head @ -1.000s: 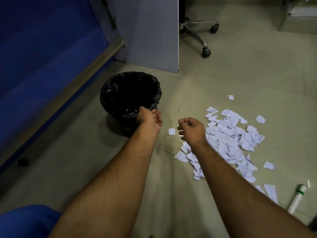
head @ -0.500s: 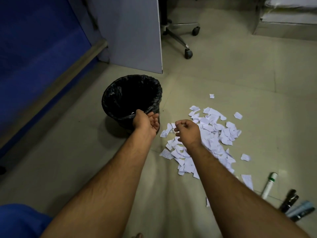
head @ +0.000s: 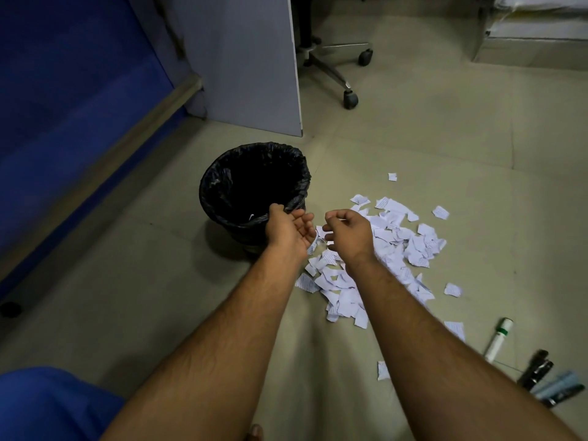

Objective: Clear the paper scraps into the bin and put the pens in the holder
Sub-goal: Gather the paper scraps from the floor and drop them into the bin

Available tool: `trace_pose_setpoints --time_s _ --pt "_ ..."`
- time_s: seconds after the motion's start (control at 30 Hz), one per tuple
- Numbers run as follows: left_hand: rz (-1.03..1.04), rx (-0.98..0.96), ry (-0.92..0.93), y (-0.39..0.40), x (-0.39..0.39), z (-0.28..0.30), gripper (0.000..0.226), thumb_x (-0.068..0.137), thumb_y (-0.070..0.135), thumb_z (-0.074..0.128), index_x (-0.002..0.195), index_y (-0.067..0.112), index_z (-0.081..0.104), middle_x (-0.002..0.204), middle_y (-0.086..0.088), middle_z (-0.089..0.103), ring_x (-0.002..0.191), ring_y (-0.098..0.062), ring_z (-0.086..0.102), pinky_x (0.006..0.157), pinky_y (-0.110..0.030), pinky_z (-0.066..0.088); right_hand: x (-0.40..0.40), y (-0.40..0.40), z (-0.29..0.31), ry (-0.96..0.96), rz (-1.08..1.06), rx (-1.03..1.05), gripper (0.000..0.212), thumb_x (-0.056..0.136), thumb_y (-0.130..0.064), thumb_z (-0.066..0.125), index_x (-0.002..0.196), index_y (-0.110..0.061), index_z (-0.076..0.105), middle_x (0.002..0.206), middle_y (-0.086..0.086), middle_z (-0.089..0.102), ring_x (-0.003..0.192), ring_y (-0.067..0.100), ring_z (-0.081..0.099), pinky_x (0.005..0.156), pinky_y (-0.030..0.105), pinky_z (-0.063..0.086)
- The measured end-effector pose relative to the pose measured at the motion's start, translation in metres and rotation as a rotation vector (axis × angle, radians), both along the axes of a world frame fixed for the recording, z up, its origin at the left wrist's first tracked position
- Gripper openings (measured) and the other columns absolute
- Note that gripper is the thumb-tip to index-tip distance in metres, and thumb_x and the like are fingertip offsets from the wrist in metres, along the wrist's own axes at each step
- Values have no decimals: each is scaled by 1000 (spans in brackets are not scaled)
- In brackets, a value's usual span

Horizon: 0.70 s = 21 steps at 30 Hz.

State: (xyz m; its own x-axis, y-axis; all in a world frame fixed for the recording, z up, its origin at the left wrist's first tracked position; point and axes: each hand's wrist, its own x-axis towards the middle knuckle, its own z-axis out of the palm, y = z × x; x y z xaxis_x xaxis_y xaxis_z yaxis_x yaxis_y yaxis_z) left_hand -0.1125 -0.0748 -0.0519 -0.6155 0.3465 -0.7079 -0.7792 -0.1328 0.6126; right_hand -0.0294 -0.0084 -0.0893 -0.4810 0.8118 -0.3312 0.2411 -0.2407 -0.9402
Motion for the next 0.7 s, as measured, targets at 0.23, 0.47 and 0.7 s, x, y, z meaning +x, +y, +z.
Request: trace_pose_setpoints --time_s 0.23,0.47,0.7 --pt "-59 -84 130 15 28 -13 35 92 41 54 82 8 60 64 -5 60 45 -13 49 44 -21 43 12 9 -4 0 -37 -8 9 92 -26 61 91 -20 68 82 3 74 68 16 66 67 36 56" --pt "-525 -412 516 37 49 -87 12 85 12 60 90 4 66 79 -11 68 65 -25 62 58 -29 53 56 29 -59 -260 -59 112 12 84 -30 61 89 -25 70 85 -1 75 81 25 71 76 40 58" --pt "-1457 -1017 1304 45 67 -170 94 71 63 69 147 27 26 148 -10 33 131 -35 38 100 -49 40 109 29 -132 -889 113 322 58 76 -40 67 129 -17 55 128 15 58 119 37 53 97 42 47"
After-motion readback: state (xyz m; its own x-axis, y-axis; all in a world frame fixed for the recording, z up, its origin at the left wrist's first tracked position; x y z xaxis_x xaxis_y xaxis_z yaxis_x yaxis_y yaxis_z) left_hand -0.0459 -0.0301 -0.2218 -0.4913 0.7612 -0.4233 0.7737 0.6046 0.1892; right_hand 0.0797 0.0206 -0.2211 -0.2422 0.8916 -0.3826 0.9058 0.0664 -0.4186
